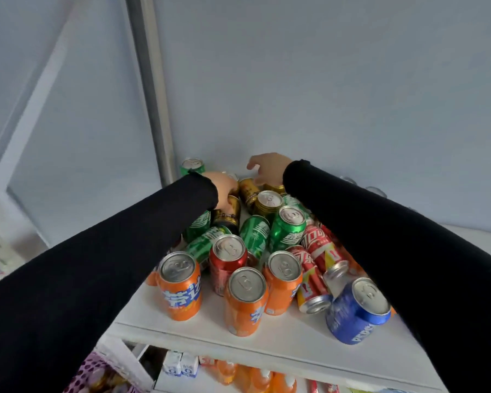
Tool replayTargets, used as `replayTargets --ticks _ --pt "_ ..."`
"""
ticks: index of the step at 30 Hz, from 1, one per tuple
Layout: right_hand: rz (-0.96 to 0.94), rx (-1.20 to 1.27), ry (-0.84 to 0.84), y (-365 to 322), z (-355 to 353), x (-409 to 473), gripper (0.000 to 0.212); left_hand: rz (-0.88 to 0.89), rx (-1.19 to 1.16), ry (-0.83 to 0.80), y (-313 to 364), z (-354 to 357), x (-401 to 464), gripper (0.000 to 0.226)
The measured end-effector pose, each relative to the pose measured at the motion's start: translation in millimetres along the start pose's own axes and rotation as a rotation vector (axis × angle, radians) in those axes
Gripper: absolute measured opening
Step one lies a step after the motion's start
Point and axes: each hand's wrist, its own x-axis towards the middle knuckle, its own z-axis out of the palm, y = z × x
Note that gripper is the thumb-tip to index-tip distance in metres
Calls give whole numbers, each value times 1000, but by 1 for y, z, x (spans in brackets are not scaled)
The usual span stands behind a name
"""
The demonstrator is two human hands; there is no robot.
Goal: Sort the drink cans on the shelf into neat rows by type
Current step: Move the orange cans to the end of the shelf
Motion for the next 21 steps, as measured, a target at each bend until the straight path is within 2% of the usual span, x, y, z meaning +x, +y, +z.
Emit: replayTargets --ticks 5,9,13,17,21 --pt "-34 -133 -178 -14 1 25 60 -11 -4 -56 3 -1 10 73" --pt "0 -141 -302 -19 1 37 69 -1 18 -122 -3 4 19 82" --pt "18 -142 -443 -20 3 48 70 29 33 -139 -7 7 23 98" --pt "21 -173 -453 -21 4 47 64 30 101 -176 -6 6 24 95" --pt "13 -112 -416 -18 6 44 62 18 41 -156 -11 10 27 96"
